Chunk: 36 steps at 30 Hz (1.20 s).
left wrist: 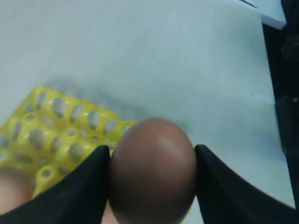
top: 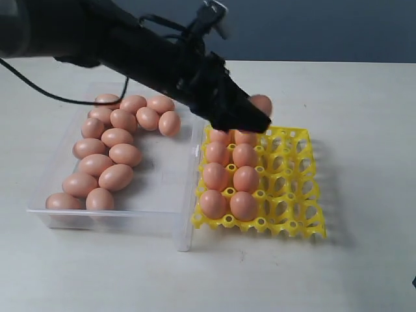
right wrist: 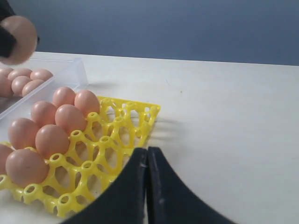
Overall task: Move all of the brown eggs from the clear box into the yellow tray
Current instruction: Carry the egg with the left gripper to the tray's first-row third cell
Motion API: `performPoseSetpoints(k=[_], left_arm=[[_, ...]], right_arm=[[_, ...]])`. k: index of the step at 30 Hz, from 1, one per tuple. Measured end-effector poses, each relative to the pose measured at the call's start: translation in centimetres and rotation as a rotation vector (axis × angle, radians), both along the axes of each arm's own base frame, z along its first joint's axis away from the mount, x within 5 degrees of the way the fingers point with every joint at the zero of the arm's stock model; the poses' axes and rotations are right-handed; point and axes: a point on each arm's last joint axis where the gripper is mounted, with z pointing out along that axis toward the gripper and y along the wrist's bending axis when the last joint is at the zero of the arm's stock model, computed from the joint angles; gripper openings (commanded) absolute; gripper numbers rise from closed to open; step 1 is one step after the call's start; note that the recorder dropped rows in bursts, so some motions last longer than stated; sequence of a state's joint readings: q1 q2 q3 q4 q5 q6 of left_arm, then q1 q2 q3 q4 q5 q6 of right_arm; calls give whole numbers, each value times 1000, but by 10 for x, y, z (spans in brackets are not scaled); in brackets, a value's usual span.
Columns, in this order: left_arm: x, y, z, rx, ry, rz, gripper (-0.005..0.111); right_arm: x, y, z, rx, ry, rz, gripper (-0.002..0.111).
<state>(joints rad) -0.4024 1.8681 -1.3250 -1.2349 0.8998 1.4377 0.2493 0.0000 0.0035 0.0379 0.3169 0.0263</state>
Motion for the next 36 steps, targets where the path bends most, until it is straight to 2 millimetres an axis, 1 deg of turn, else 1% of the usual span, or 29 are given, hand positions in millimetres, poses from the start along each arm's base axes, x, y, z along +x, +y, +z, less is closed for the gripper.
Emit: performPoseSetpoints(k=[3,5,10,13,16,22,30,36], left_arm=[[-14,-26,-6,48,-86,-53,0],[-18,-36,-7,70,-132,-44,0],[-11,-45,-2,8,-184,73,0],[-3,-49,-7,-58,-161,143,0],[5,-53,-22,-100,-135,184,0],[23,-64,-47,-105,-114,191,0],[56,-76,-81,-41,-148,255,0],[68,-82,-113,6,-160,244,0]], right_arm=[[0,0,0,0,0,0,1],[0,0,0,0,0,0,1],[0,0,0,0,0,0,1],[0,0,0,0,0,0,1],[0,0,0,0,0,0,1],[0,0,0,0,0,0,1],[0,0,0,0,0,0,1],[0,0,0,0,0,0,1]])
